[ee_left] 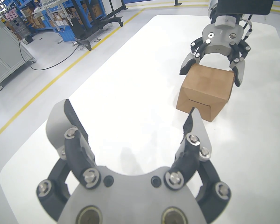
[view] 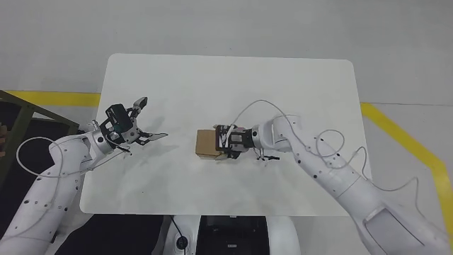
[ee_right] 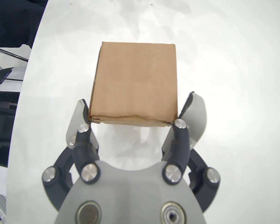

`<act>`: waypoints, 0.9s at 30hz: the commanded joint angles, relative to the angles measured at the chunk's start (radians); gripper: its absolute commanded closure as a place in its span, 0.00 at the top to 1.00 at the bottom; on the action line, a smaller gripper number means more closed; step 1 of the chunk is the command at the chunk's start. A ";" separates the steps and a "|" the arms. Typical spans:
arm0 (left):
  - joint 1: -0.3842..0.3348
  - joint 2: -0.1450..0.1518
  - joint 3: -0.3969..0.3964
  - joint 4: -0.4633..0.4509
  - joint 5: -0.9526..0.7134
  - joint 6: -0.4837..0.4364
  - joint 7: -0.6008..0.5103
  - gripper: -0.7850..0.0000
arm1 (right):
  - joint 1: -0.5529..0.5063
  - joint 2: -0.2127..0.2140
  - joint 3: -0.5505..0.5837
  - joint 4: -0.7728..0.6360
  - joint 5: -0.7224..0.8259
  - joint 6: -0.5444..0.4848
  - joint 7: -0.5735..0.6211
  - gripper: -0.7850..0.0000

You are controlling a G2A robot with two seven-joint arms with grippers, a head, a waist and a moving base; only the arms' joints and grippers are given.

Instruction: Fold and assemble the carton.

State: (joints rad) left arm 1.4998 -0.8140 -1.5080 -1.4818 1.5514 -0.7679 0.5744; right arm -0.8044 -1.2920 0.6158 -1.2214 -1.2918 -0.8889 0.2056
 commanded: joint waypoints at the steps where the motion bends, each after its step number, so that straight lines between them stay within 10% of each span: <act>1: 0.000 0.000 0.000 0.000 0.000 0.000 0.000 1.00 | 0.001 -0.001 0.000 0.004 -0.003 0.001 -0.005 0.53; 16: 0.000 0.000 0.000 0.000 0.000 0.000 0.000 1.00 | -0.039 0.022 0.092 -0.046 0.048 -0.010 -0.083 0.39; 27: 0.000 0.000 0.000 0.000 0.000 0.000 0.000 1.00 | -0.177 0.101 0.348 -0.186 0.025 -0.063 -0.360 0.47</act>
State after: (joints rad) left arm 1.4998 -0.8140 -1.5080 -1.4818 1.5515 -0.7679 0.5744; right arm -0.9686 -1.1970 0.9348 -1.3930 -1.2695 -0.9507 -0.1308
